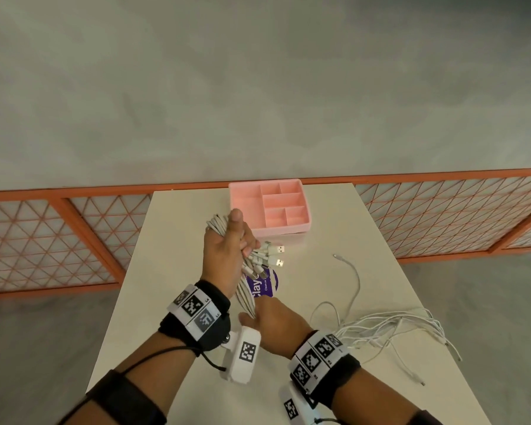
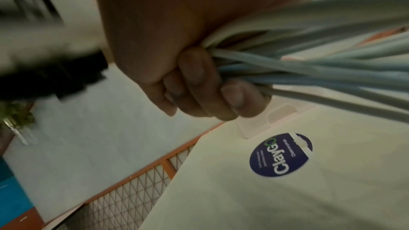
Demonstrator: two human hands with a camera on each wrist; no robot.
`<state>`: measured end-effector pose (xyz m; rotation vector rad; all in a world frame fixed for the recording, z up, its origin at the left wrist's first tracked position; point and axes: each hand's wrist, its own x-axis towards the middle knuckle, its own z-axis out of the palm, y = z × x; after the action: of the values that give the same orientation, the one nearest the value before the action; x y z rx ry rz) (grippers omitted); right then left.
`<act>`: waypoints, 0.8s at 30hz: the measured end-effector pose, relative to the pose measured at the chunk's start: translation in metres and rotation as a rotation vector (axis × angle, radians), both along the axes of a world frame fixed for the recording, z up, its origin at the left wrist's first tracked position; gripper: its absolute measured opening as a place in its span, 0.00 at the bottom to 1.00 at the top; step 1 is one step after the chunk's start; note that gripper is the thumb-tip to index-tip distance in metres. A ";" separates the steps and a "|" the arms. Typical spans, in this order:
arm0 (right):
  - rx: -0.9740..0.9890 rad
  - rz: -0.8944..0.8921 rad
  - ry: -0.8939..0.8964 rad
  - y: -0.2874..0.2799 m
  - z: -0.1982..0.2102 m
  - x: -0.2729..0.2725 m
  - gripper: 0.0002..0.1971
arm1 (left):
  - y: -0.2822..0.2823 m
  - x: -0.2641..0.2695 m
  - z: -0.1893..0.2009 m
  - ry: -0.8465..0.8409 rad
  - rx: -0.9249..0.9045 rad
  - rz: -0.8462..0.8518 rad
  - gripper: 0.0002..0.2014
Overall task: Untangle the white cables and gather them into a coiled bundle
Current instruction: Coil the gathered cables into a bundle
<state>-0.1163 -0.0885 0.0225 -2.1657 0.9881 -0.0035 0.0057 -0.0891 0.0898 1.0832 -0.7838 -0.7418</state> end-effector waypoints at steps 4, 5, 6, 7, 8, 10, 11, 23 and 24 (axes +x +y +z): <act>-0.096 0.101 0.049 0.003 0.012 -0.017 0.18 | 0.003 0.004 -0.017 -0.244 0.008 -0.040 0.24; -0.101 0.128 0.055 0.003 0.016 -0.023 0.19 | 0.003 0.003 -0.020 -0.291 0.016 -0.066 0.21; -0.106 0.155 0.069 0.003 0.020 -0.028 0.18 | 0.004 0.002 -0.024 -0.347 0.026 -0.099 0.19; -0.121 0.195 0.084 0.003 0.026 -0.033 0.17 | 0.005 0.002 -0.028 -0.419 0.037 -0.136 0.20; -0.141 0.238 0.101 0.002 0.033 -0.038 0.13 | 0.007 0.002 -0.033 -0.508 0.055 -0.187 0.24; -0.213 0.317 0.146 -0.001 0.050 -0.049 0.08 | 0.009 0.003 -0.042 -0.663 0.131 -0.303 0.34; -0.255 0.348 0.181 -0.004 0.059 -0.054 0.09 | 0.010 0.003 -0.043 -0.728 0.172 -0.354 0.39; -0.615 0.342 0.084 -0.050 0.161 -0.086 0.13 | 0.018 -0.030 -0.002 -0.471 0.358 -0.659 0.41; -0.615 0.320 0.065 -0.056 0.165 -0.086 0.14 | 0.020 -0.034 0.001 -0.442 0.336 -0.715 0.38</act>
<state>-0.2028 -0.1448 0.1876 -2.8861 0.7204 -0.0968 -0.0278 -0.0693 0.0909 1.2970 -1.5035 -1.2882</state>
